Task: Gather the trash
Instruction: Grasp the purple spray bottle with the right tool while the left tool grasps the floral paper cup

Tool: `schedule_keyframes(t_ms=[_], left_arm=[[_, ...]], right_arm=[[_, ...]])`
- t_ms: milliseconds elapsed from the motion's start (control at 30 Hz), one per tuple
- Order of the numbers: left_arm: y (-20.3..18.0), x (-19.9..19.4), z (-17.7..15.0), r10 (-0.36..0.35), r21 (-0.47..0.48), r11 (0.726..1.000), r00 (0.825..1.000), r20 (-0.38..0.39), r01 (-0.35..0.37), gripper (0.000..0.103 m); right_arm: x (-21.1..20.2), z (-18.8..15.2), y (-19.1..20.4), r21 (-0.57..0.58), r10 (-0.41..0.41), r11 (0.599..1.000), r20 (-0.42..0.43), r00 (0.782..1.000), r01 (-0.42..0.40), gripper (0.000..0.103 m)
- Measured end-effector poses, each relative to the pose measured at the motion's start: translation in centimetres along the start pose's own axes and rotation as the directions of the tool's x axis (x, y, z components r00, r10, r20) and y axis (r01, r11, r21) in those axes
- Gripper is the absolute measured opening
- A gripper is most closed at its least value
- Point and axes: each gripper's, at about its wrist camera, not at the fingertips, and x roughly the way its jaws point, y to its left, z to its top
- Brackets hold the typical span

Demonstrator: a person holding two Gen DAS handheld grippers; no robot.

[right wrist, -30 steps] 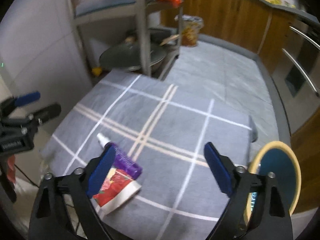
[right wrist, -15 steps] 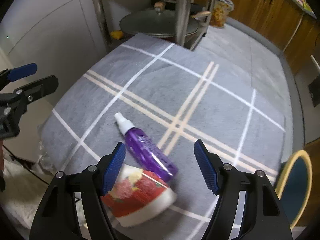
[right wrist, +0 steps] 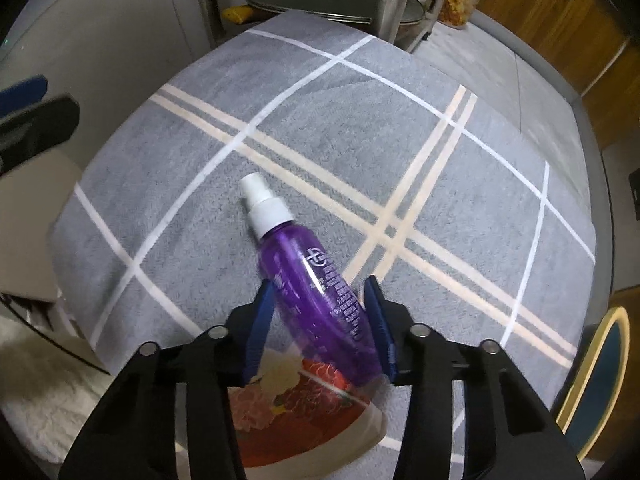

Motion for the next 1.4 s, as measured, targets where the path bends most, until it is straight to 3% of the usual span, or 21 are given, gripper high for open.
schedule_keyframes(t_ms=[300, 467, 800, 1033, 1400], left_arm=[[-1.4, 0.2, 0.0, -0.008, 0.032, 0.999, 1.0, -0.004, 0.009, 0.095], [-3.3, 0.0, -0.4, -0.062, 0.086, 0.994, 0.998, -0.006, 0.062, 0.095], [-10.6, 0.0, -3.1, -0.226, 0.272, 0.931, 0.97, -0.092, 0.242, 0.095], [-14.2, 0.8, -5.0, -0.258, 0.327, 0.896, 0.951, -0.171, 0.302, 0.094], [-16.0, 2.6, -6.1, -0.227, 0.353, 0.885, 0.944, -0.239, 0.302, 0.095]], right_arm=[[-3.2, -1.0, -3.8, 0.101, -0.051, 0.994, 0.08, 0.995, 0.043, 0.035], [-5.0, -2.5, -7.8, 0.199, -0.092, 0.978, 0.102, 0.991, 0.07, 0.033], [-7.2, -5.3, -12.0, 0.284, -0.134, 0.954, 0.116, 0.984, 0.096, 0.032], [-8.1, -6.9, -13.4, 0.306, -0.147, 0.946, 0.123, 0.981, 0.104, 0.032], [-8.5, -7.7, -14.8, 0.326, -0.153, 0.94, 0.128, 0.98, 0.104, 0.032]])
